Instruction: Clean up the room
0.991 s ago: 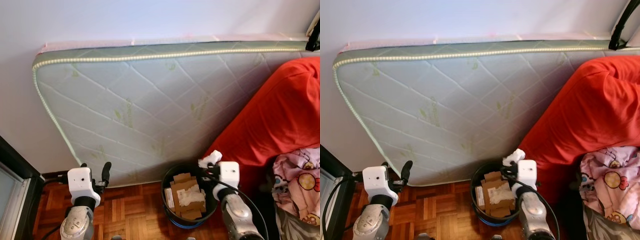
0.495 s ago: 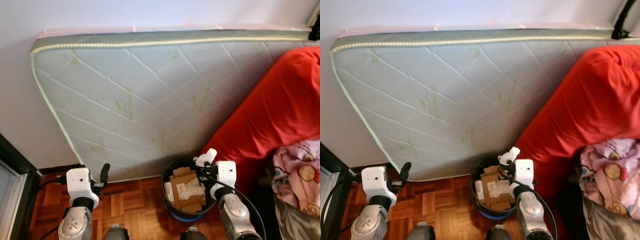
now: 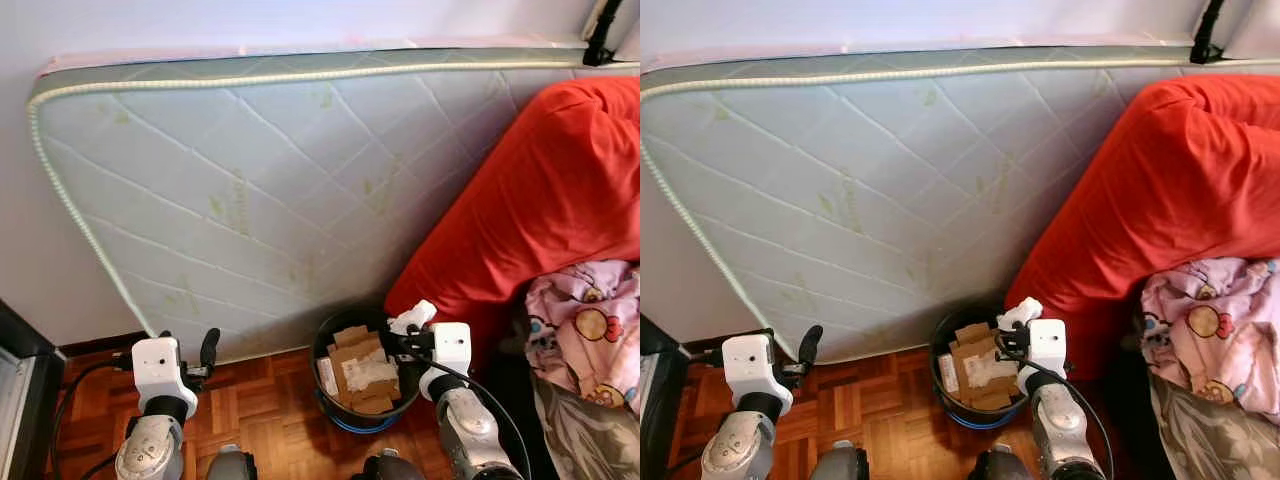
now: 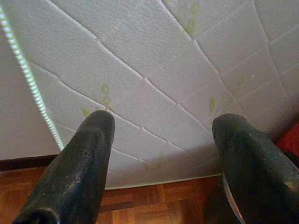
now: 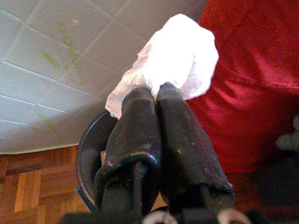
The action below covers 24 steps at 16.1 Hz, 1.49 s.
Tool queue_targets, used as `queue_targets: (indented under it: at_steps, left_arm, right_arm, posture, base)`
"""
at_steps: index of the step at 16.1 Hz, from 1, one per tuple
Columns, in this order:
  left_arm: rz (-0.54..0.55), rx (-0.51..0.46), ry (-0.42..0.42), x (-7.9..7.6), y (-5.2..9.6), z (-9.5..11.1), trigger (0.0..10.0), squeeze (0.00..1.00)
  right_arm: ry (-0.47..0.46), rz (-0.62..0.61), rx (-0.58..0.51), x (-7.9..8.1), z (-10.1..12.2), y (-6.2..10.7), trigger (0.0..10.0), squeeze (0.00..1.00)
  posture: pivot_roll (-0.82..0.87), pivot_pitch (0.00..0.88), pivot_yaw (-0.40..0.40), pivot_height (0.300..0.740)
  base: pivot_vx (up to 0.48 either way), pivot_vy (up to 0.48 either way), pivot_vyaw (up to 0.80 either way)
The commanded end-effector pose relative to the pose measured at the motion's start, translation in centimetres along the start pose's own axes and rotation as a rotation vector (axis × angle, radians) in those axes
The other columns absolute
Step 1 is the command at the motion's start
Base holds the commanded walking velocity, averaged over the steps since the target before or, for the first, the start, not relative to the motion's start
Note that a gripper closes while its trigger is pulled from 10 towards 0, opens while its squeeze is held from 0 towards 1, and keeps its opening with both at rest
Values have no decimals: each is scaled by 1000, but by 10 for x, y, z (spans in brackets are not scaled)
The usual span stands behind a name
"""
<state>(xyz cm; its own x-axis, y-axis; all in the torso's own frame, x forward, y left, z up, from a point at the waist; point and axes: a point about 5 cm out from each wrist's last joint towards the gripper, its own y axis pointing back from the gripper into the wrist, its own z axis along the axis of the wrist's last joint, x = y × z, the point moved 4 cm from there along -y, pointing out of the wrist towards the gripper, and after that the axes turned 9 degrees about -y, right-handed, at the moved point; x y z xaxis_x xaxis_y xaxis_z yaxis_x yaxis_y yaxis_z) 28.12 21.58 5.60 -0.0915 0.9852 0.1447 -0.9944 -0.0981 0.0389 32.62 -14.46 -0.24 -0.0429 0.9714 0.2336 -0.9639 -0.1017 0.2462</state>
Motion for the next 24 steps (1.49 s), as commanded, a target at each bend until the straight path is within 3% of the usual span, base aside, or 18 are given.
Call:
queue_targets:
  at_steps: [1, 24]
  left_arm:
    - [-5, 2, 4, 0, 3, -1, 10000, 0]
    - [-8, 10, 38, -2, 14, -3, 10000, 0]
  right_arm:
    - [-7, -10, 27, -3, -6, 2, 10000, 0]
    - [17, 12, 56, 0, -1, -5, 10000, 0]
  posture:
    - [89, 149, -78, 660]
    - [95, 187, -83, 660]
  base:
    - [266, 0, 0]
    - [334, 0, 0]
